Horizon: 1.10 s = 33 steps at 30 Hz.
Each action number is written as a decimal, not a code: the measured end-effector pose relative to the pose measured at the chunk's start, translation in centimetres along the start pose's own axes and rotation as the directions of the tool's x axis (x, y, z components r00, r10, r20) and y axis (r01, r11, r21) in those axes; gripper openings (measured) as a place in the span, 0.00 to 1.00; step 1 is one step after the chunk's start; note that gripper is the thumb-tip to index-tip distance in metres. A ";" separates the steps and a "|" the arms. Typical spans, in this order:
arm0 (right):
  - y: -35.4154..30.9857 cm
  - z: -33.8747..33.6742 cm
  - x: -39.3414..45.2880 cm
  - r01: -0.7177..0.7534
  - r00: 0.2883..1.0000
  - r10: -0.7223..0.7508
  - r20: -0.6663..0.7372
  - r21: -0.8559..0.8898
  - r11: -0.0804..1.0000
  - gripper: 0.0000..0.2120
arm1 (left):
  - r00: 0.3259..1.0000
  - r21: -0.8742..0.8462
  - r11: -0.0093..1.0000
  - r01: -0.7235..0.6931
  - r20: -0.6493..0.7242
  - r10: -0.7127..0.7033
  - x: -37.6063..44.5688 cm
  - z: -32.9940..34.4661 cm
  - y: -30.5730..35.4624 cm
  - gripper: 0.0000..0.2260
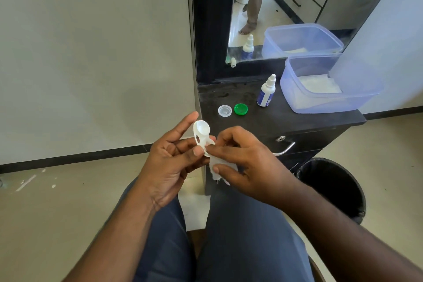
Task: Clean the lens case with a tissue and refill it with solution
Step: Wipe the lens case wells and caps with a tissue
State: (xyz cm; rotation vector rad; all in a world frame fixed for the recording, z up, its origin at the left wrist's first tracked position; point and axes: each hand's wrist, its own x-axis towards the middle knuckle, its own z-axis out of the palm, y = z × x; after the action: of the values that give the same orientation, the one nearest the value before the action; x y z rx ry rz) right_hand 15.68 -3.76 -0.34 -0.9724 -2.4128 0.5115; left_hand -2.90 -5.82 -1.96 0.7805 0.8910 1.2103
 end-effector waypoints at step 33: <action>-0.3 -0.4 0.1 -0.055 0.673 0.656 0.341 0.908 -0.416 0.13 | 0.998 -0.122 0.992 0.038 0.058 -0.031 0.0 0.0 -0.1 0.32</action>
State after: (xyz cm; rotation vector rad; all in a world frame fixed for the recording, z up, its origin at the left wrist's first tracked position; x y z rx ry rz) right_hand 15.70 -3.85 0.15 -0.8269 -0.3096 1.8955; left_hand -2.81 -5.87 -2.04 0.6942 0.7732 1.1956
